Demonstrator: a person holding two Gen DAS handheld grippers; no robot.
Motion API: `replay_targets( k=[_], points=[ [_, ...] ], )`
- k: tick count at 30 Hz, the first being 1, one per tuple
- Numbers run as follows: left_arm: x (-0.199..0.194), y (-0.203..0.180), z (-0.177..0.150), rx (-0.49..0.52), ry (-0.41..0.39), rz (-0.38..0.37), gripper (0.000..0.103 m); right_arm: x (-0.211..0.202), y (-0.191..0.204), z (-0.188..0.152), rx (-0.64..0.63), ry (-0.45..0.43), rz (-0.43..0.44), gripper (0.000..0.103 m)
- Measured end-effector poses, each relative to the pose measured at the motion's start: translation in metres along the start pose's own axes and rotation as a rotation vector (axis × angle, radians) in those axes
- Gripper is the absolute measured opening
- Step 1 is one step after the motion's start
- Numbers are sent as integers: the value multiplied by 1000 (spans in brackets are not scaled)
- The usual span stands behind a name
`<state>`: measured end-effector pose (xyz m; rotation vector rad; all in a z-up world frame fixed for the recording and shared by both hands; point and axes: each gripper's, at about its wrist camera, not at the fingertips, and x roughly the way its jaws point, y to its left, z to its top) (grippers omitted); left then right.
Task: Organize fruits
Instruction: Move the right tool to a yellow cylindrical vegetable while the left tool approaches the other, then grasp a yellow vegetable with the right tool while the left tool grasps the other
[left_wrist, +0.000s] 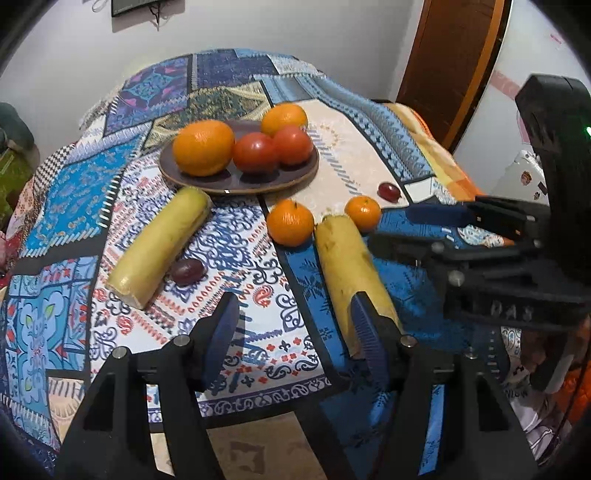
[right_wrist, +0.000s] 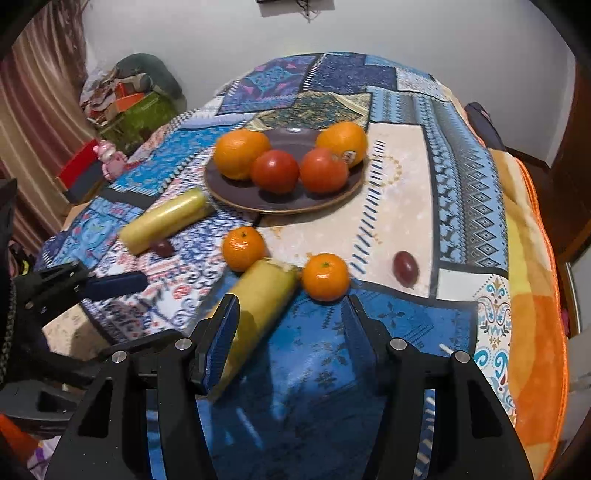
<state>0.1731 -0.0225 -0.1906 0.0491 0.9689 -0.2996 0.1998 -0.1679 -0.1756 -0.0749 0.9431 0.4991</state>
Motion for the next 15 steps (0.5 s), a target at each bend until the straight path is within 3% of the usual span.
replay_targets(
  k=[8,15],
  points=[
    [-27,52,6,-81,-44,83,63,16,24,-4,0,34,68,57],
    [-16,95,21,-127,-22,143,63,35,29,-4,-13,52,44,60]
  ],
)
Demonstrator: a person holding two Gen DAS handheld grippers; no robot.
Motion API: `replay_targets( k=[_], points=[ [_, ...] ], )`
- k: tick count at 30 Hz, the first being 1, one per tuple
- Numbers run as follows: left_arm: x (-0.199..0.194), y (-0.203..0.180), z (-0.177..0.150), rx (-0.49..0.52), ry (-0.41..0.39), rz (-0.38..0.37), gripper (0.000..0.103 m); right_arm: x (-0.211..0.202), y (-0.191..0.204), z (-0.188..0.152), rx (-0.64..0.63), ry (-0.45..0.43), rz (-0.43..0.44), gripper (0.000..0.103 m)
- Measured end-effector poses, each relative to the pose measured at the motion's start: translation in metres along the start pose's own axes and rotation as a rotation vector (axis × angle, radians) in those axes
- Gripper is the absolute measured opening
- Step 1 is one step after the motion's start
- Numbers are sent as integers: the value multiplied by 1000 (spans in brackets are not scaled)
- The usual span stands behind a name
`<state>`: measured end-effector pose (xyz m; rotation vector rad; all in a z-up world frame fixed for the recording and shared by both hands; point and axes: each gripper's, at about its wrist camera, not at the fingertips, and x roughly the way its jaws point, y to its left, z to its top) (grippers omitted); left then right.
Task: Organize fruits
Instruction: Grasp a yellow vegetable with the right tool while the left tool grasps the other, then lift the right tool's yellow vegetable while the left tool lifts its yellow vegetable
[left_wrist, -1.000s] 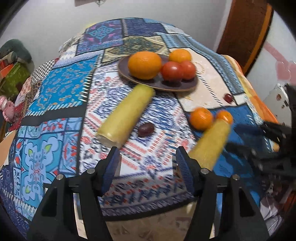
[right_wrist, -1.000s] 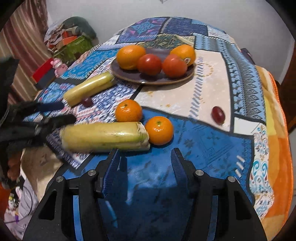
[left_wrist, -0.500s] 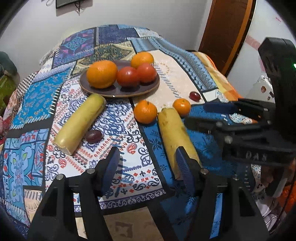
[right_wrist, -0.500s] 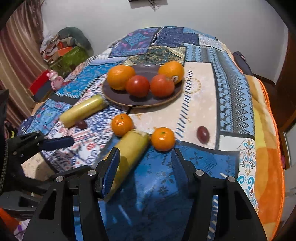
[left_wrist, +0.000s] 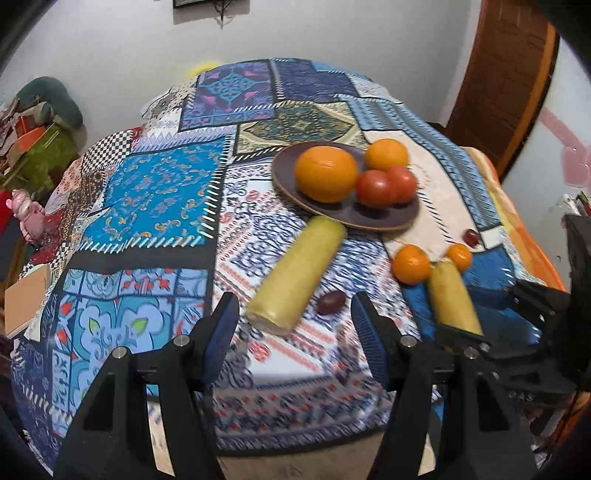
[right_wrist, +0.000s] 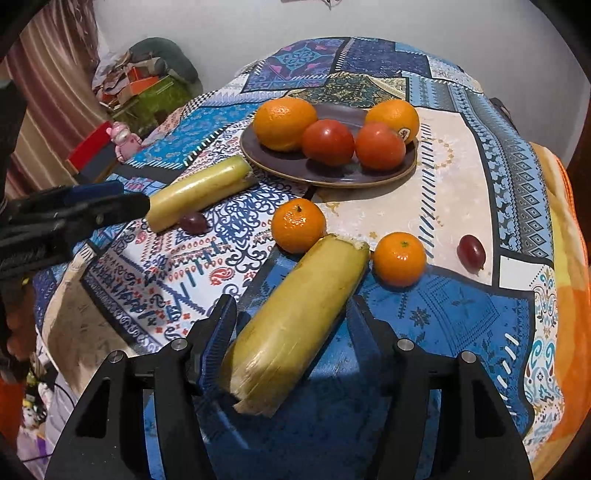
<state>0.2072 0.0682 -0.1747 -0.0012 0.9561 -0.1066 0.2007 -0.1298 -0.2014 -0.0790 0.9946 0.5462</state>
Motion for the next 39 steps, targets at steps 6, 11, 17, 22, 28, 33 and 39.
replay_targets(
  k=[6,11,17,22,28,33,39],
  points=[
    [32,2,16,-3,50,-1,63,6,-13,-1,62,4,56,58],
    [58,-3,23,11,89,-9,60,9,-10,-1,52,-11,41,55],
    [71,5,22,-34,110,-33,50,9,-15,1,55,-23,62,47],
    [62,12,17,-50,97,-14,40,5,-21,-1,45,-27,72,38],
    [45,18,3,-62,99,12,38,-2,-32,-4,53,-31,58,36],
    [33,21,-11,-61,110,4,38,-2,-33,-3,39,-12,54,36],
    [38,20,-14,-48,128,-3,38,8,-32,5,21,13,58,37]
  ],
)
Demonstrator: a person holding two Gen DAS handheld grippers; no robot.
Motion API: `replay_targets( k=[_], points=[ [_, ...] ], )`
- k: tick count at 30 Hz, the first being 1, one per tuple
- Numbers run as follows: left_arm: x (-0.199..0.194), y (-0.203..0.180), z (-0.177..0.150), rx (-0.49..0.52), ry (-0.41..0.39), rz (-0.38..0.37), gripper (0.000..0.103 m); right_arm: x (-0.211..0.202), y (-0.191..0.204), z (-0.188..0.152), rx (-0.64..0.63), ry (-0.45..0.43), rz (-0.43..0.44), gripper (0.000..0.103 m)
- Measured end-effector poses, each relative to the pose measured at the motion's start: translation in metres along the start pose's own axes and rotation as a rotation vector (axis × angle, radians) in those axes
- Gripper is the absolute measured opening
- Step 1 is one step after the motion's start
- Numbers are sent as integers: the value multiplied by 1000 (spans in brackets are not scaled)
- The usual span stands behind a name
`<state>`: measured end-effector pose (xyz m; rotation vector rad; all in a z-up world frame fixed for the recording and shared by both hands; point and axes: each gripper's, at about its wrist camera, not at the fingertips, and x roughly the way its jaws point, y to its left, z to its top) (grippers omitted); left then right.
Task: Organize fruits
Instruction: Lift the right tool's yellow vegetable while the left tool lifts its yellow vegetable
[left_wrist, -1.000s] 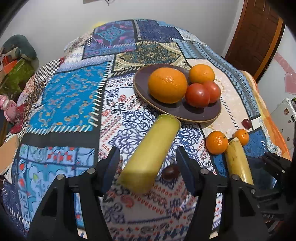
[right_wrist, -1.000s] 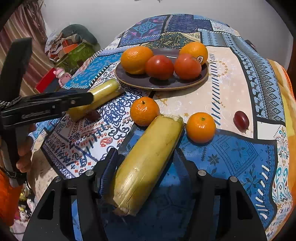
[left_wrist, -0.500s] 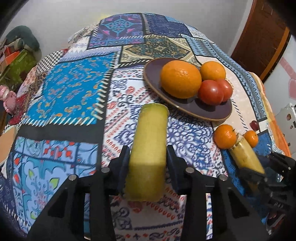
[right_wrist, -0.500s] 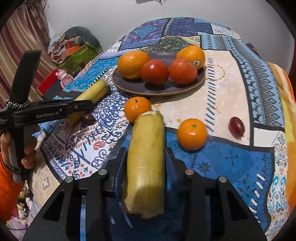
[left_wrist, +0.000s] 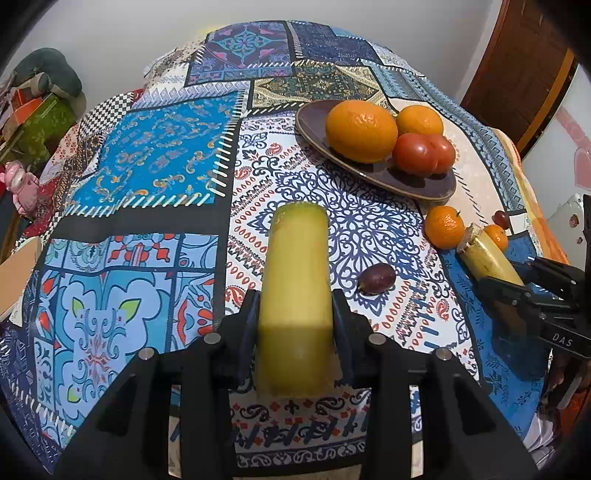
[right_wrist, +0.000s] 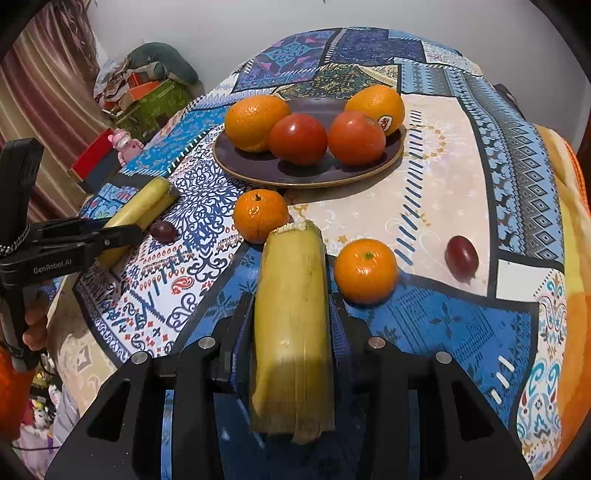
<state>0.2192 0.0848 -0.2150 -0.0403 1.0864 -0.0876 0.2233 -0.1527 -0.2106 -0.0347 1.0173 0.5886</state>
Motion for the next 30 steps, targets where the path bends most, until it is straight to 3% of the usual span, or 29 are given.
replay_targets(
  k=[12,24,30],
  points=[
    [8,2,2,13,2,-20,38,2,5,-4,-28,-23,-34,36],
    [-26,4,-1,13,-47,2,37,-30,6,2,-20,-100,-27,36],
    [-19,6,-5,34,48,-12,37,-46,5,6,-20,-135,-25,36]
  ],
)
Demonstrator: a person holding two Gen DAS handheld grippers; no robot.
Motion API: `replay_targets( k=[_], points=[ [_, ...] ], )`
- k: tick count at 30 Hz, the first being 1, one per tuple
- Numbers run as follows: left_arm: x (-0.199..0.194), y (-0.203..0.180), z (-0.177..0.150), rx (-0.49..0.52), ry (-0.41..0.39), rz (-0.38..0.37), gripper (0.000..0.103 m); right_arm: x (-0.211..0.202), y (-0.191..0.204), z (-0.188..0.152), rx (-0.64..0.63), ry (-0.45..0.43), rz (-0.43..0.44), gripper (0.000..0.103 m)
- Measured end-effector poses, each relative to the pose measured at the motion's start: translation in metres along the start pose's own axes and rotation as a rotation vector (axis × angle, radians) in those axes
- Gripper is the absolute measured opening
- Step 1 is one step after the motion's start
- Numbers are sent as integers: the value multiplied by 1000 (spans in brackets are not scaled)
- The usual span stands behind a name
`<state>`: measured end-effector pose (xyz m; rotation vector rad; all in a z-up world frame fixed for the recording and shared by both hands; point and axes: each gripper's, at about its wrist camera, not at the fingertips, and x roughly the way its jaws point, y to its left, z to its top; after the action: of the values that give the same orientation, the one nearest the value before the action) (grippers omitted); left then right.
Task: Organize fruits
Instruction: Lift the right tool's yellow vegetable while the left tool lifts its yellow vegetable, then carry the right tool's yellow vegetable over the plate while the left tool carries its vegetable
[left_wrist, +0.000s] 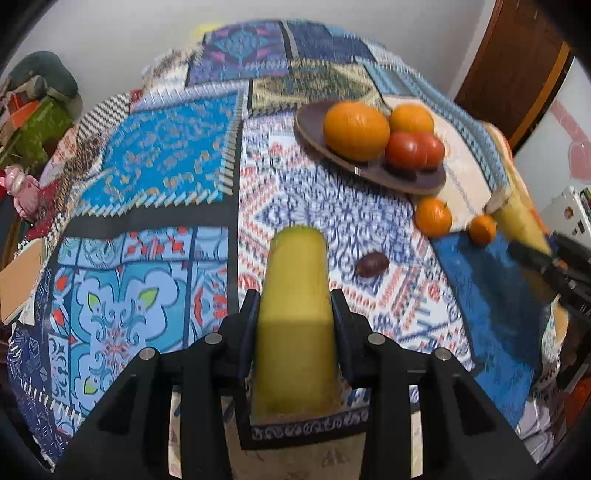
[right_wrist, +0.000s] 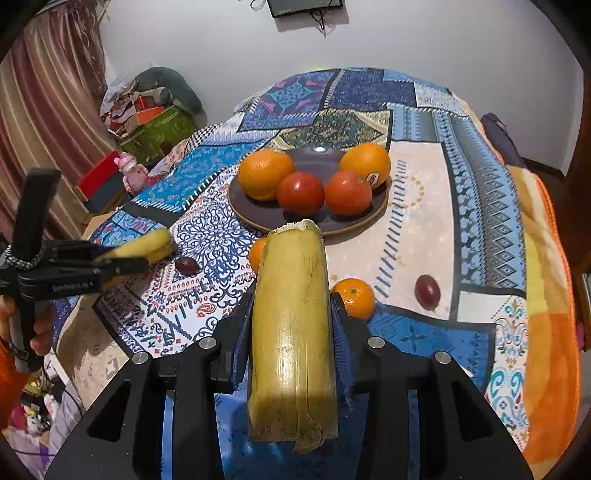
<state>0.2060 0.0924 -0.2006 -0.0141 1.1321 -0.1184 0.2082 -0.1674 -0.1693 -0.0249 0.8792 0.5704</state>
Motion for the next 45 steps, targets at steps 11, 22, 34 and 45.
replay_targets(
  k=[11,22,34,45],
  points=[
    [18,-3,4,67,107,30,37,1,-4,0,23,-8,10,36],
    [7,-11,3,92,39,33,37,-3,-11,8,33,-30,7,36],
    [-28,-4,24,69,-55,22,35,-10,-6,30,-13,-84,-22,36],
    [-25,-1,13,118,44,26,9,-6,-6,29,-7,-73,-12,36]
  ],
)
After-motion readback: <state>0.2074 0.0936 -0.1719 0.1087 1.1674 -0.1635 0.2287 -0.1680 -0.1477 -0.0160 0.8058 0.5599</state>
